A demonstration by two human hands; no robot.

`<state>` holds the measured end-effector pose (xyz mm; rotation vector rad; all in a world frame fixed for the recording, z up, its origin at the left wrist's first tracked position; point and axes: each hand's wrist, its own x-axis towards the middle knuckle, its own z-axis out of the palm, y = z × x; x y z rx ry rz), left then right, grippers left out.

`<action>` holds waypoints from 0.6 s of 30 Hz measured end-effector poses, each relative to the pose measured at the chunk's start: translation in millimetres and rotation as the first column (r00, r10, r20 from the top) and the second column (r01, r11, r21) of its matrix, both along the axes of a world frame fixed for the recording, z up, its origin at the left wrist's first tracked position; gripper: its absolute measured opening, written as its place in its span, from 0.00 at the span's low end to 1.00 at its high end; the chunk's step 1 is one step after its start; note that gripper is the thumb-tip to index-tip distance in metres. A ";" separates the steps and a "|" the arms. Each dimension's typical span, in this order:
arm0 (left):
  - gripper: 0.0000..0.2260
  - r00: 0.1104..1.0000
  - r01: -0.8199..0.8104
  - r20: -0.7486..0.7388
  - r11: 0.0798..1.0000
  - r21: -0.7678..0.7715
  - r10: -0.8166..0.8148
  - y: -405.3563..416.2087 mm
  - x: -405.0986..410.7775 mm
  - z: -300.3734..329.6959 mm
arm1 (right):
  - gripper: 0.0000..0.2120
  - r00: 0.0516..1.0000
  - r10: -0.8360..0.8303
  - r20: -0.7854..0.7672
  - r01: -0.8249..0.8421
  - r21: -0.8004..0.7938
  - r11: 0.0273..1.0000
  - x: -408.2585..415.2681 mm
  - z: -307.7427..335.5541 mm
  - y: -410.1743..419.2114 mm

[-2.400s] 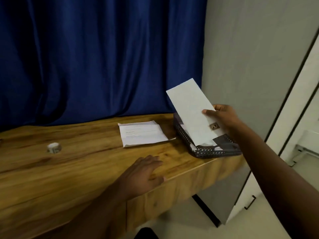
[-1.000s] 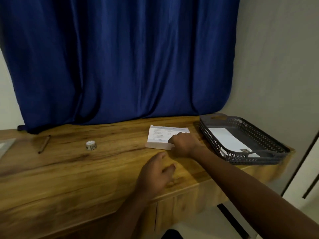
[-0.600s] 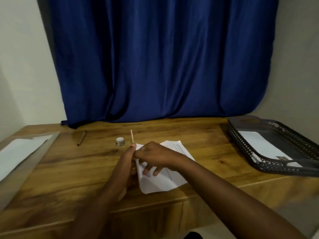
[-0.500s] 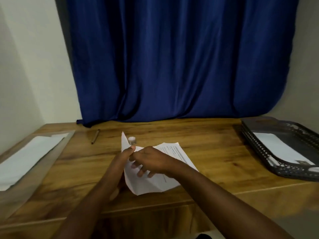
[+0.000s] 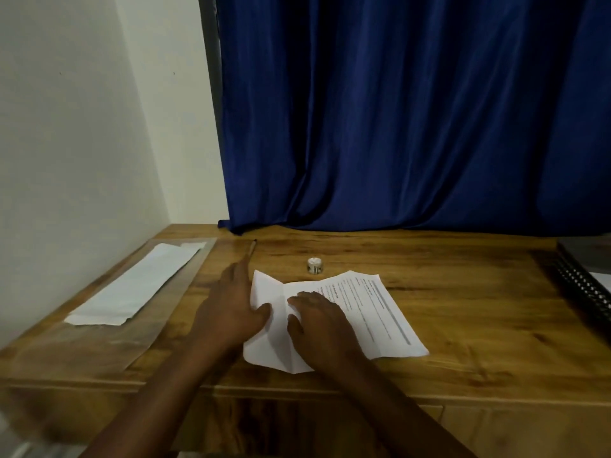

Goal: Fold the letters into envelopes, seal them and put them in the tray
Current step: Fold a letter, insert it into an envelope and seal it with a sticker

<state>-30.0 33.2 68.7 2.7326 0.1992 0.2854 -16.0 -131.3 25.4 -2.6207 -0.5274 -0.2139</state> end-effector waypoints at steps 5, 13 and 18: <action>0.31 0.931 0.364 -0.191 0.823 0.436 -0.311 -18.1 -0.7 -23.6 | 0.27 0.991 0.064 -0.121 -0.078 -0.119 0.990 7.9 -12.2 0.8; 0.46 0.907 0.410 -0.223 0.866 0.286 -0.356 -1.0 7.5 -62.0 | 0.34 0.994 -0.037 -0.103 0.006 -0.284 0.959 35.0 -24.8 -39.1; 0.36 0.907 0.408 -0.241 0.862 0.301 -0.346 -0.1 8.1 -64.5 | 0.34 0.978 -0.171 -0.121 0.121 -0.338 0.933 57.0 -26.6 -100.7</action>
